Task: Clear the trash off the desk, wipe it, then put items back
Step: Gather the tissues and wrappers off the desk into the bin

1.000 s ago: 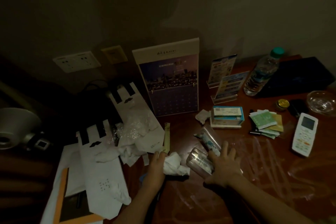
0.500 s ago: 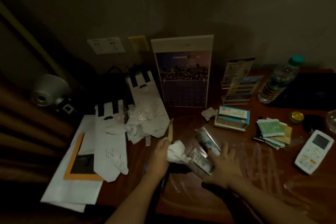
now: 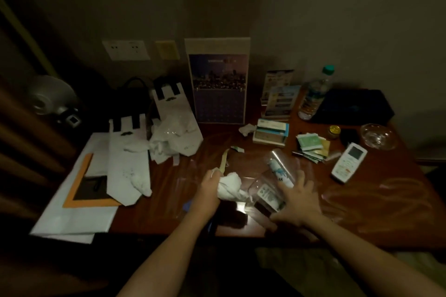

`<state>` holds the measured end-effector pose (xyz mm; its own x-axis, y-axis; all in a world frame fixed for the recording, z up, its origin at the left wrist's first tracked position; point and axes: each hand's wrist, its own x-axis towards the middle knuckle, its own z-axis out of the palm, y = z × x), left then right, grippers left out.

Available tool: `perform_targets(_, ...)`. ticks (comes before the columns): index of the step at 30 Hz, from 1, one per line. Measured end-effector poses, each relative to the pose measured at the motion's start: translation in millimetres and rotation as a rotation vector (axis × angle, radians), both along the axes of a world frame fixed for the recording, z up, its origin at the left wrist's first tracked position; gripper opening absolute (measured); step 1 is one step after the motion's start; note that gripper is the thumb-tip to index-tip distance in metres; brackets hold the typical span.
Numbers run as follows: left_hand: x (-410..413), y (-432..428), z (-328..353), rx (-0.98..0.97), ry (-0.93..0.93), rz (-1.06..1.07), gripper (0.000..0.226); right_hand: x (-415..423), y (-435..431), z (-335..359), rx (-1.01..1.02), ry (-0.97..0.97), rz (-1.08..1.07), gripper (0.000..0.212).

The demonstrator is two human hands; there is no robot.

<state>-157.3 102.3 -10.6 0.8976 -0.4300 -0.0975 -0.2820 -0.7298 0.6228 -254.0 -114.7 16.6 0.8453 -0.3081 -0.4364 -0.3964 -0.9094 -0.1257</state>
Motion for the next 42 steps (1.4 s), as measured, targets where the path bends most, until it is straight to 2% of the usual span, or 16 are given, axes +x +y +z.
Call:
perform_targets(3,-24,-9,-7,0.019,-0.091,-0.126,0.034,-37,-11,5,-0.041,0.011,-0.052,0.092)
perform_targets(4,-37,-13,-9,0.033,-0.08,-0.139,0.033,-53,-12,5,-0.041,0.015,-0.074,0.091)
perform_targets(6,-65,-21,-12,0.027,-0.173,-0.219,0.022,-87,-17,6,-0.044,0.018,-0.11,0.09)
perform_targets(8,-88,-39,-12,0.015,-0.204,-0.291,0.029,-119,-25,7,-0.054,0.014,-0.142,0.091)
perform_targets(11,-116,-71,-22,-0.039,-0.127,-0.332,0.029,-165,-46,11,-0.068,0.02,-0.222,0.094)
perform_targets(13,-134,-100,-14,0.011,-0.146,-0.367,0.024,-194,-66,13,-0.073,0.01,-0.275,0.094)
perform_targets(15,-150,-133,5,0.074,-0.194,-0.458,0.021,-215,-90,16,-0.074,-0.028,-0.316,0.093)
perform_targets(19,-194,-207,15,0.053,-0.08,-0.449,0.041,-276,-148,21,-0.048,-0.065,-0.379,0.093)
perform_targets(22,-232,-270,17,0.024,-0.062,-0.457,0.039,-328,-203,22,-0.076,-0.085,-0.42,0.094)
perform_targets(25,-265,-340,19,0.002,-0.129,-0.504,0.034,-370,-260,25,-0.106,-0.113,-0.46,0.092)
perform_targets(29,-325,-436,29,-0.062,-0.09,-0.662,0.028,-432,-340,32,-0.12,-0.078,-0.535,0.091)
perform_targets(32,-343,-490,36,-0.037,-0.108,-0.722,0.04,-455,-386,37,-0.114,-0.103,-0.57,0.09)
perform_targets(39,-354,-612,32,-0.053,-0.131,-0.794,0.036,-484,-486,26,-0.062,-0.102,-0.638,0.087)
perform_targets(42,-346,-670,24,-0.074,-0.073,-0.778,0.029,-478,-544,23,-0.065,-0.099,-0.639,0.091)
